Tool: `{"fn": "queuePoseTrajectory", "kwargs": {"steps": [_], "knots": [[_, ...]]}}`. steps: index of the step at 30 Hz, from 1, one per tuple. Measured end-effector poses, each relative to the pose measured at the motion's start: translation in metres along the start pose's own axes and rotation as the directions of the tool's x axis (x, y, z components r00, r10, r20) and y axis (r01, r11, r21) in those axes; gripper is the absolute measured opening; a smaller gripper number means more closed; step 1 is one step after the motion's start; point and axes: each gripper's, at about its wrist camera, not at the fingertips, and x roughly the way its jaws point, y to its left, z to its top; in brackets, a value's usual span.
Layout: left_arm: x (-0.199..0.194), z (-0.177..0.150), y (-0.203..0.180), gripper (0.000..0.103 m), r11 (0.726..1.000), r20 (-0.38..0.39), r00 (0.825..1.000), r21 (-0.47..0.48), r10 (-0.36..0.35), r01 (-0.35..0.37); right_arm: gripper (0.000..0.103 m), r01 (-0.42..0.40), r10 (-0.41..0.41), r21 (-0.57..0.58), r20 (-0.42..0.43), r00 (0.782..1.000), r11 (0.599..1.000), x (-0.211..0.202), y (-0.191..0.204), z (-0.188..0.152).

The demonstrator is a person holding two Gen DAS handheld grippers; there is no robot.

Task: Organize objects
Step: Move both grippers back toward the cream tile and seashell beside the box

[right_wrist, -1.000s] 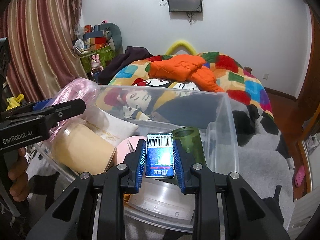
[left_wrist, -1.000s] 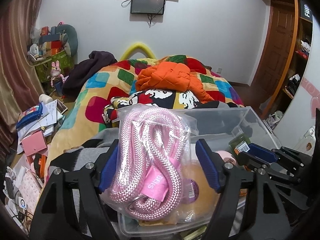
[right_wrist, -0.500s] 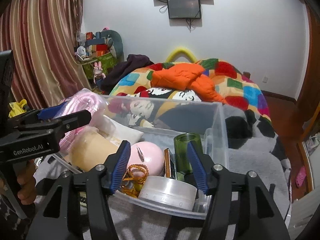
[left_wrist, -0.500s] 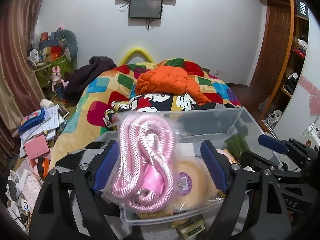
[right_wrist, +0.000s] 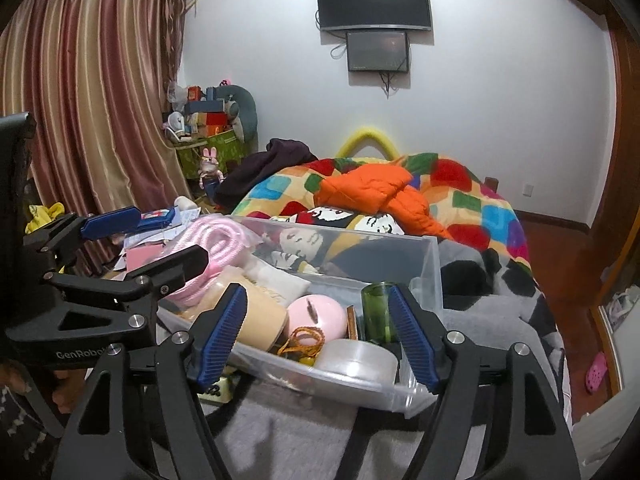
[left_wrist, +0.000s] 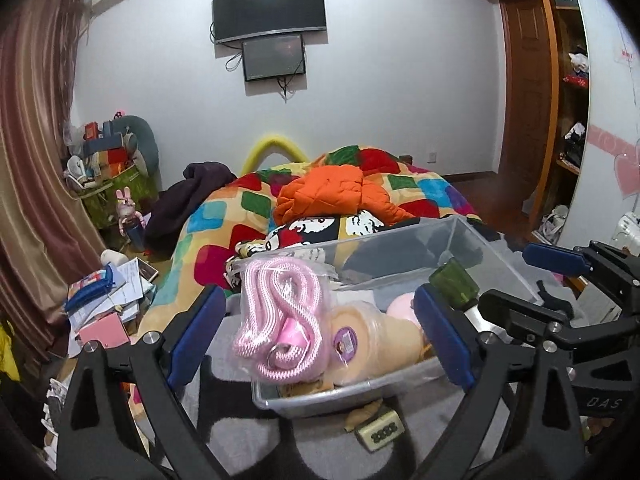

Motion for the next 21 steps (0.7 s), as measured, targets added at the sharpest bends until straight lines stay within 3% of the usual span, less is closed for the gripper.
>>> {"fn": "queuePoseTrajectory", "kwargs": {"steps": [11,21], "knots": [[-0.025,-0.020,0.017,0.096,0.999,-0.028,0.999,-0.040,-0.016,0.015,0.070,-0.024,0.024,0.013,0.003,1.000,1.000,-0.020,0.011,-0.015],[-0.025,-0.044,0.036,0.096,0.999,-0.095,0.995,-0.053,-0.005,0.000,0.070,-0.066,0.067,0.016,-0.084,0.994,0.998,-0.004,0.030,-0.040]]}}
